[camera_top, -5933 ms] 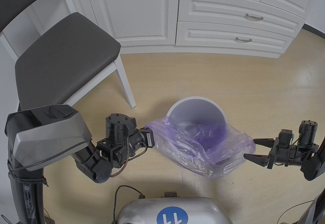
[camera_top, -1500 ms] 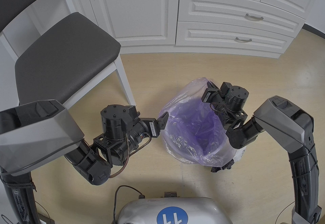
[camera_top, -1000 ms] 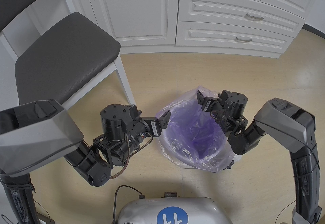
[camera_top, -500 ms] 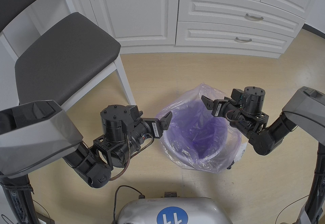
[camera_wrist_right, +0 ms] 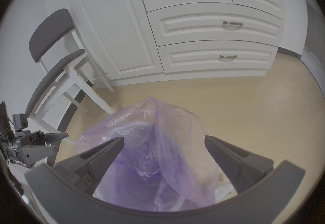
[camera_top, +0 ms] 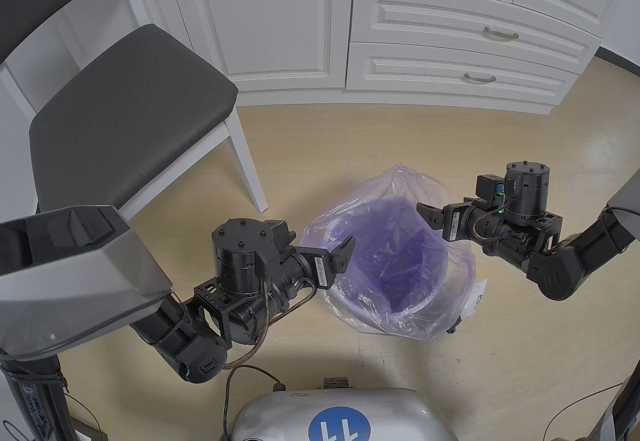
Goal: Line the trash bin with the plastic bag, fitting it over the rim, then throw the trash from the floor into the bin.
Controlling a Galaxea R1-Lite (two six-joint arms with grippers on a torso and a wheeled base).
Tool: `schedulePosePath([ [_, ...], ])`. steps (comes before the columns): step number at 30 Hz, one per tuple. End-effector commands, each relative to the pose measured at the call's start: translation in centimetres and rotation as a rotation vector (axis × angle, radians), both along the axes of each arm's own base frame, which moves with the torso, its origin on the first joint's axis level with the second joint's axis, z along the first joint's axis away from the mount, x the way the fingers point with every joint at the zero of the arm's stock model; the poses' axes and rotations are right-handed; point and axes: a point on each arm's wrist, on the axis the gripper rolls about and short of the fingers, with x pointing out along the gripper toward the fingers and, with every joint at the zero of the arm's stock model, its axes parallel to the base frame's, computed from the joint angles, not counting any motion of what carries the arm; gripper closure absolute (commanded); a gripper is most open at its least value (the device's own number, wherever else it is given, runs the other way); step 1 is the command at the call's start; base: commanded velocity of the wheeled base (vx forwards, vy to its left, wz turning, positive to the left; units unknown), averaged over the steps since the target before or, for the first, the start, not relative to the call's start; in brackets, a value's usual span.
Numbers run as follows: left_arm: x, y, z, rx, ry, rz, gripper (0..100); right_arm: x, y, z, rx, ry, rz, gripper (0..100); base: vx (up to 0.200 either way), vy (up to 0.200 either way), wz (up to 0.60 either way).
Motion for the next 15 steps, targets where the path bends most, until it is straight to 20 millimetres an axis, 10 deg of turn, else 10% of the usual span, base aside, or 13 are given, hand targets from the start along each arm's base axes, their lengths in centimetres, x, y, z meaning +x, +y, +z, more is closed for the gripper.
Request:
schedulePosePath([
  [1,-0.2,-0.6,-0.1,0.004,0.004,-0.004,0,-0.6,-0.8,0.5,-0.024,-0.016,-0.008,0,0.000,0.000,0.00],
  [15,2.3,-1.6,-2.5,0.046,0.066,0.093,0,2.7,-3.5,-5.0,-0.192,0.093,-0.077,0,0.000,0.000,0.00],
])
